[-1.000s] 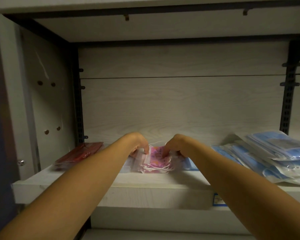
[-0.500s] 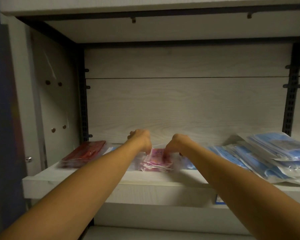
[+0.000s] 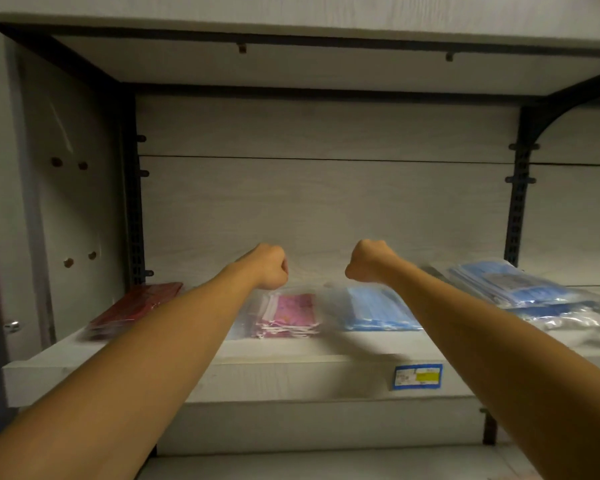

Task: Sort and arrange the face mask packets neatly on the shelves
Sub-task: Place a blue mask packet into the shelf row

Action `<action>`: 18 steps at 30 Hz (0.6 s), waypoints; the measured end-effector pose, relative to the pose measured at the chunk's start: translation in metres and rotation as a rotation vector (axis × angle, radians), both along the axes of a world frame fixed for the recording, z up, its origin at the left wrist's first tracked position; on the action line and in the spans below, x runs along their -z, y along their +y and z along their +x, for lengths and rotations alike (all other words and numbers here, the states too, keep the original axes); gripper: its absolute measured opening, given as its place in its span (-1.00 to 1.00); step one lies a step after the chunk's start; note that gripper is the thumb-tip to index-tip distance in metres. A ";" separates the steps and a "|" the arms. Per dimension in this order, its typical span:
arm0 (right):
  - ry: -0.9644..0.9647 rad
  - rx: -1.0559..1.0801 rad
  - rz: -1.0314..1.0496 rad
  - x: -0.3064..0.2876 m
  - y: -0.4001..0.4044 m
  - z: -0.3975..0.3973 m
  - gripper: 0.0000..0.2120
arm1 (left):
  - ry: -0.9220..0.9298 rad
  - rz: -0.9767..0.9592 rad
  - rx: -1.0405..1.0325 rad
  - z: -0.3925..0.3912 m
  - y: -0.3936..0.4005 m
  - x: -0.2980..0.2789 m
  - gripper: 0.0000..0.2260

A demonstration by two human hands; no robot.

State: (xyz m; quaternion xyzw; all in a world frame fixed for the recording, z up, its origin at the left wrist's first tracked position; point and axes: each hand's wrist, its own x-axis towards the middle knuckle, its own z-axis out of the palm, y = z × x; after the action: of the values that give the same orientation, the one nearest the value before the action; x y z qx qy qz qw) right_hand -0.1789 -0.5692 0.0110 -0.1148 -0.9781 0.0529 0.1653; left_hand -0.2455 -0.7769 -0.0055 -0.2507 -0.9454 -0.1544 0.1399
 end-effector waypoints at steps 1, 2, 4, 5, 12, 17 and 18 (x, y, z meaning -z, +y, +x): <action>-0.013 0.014 0.036 -0.001 0.006 0.002 -0.83 | -0.004 -0.004 0.003 0.003 0.003 -0.001 -0.79; -0.028 0.033 0.067 -0.001 0.012 0.004 -0.84 | -0.006 -0.005 0.016 0.003 0.007 -0.001 -0.79; -0.060 0.074 0.110 -0.001 0.025 0.009 -0.81 | -0.009 0.005 0.036 0.002 0.016 -0.001 -0.80; -0.082 0.089 0.127 0.000 0.031 0.012 -0.78 | -0.016 0.007 0.046 0.003 0.022 -0.001 -0.80; -0.192 0.165 0.201 0.002 0.059 0.036 -0.76 | -0.088 0.057 0.101 0.014 0.062 0.009 -0.80; -0.257 0.167 0.199 -0.002 0.077 0.046 -0.79 | -0.091 0.040 0.120 0.022 0.085 0.012 -0.84; -0.267 0.163 0.194 -0.003 0.081 0.046 -0.79 | -0.086 0.029 0.134 0.025 0.090 0.011 -0.84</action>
State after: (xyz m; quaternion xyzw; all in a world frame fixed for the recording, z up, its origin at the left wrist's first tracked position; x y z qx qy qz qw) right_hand -0.1328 -0.4881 0.0136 -0.1834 -0.9793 -0.0712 0.0478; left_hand -0.2201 -0.6864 -0.0162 -0.3047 -0.9292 -0.1875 0.0923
